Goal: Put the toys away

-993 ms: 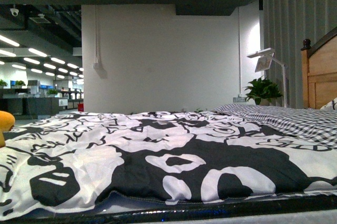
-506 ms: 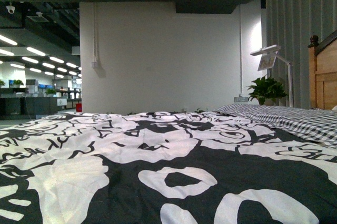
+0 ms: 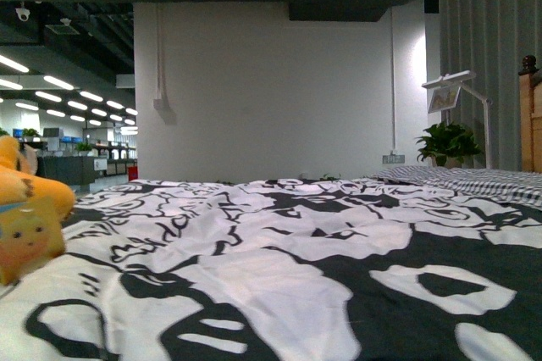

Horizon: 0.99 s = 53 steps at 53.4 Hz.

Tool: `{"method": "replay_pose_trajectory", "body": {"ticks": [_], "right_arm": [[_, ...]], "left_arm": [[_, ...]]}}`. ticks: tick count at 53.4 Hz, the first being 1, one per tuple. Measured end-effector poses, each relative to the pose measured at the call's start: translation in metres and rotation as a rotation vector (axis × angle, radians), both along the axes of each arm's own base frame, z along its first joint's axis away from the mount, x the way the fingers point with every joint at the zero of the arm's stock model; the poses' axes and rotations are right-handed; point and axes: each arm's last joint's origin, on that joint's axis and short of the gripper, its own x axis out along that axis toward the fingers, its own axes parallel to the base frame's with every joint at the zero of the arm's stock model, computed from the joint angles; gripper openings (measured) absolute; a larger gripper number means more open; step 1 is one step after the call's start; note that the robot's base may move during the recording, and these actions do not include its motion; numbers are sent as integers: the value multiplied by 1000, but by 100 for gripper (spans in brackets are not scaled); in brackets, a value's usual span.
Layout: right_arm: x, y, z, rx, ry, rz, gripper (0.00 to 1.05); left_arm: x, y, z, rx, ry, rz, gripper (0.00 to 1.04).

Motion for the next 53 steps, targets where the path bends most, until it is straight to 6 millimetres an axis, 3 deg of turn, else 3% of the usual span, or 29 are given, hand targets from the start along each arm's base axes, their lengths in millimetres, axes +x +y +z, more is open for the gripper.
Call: {"method": "replay_pose_trajectory", "body": {"ticks": [53], "right_arm": [[0, 0, 0, 0, -1, -1, 98]], "left_arm": [[0, 0, 0, 0, -1, -1, 98]]}}
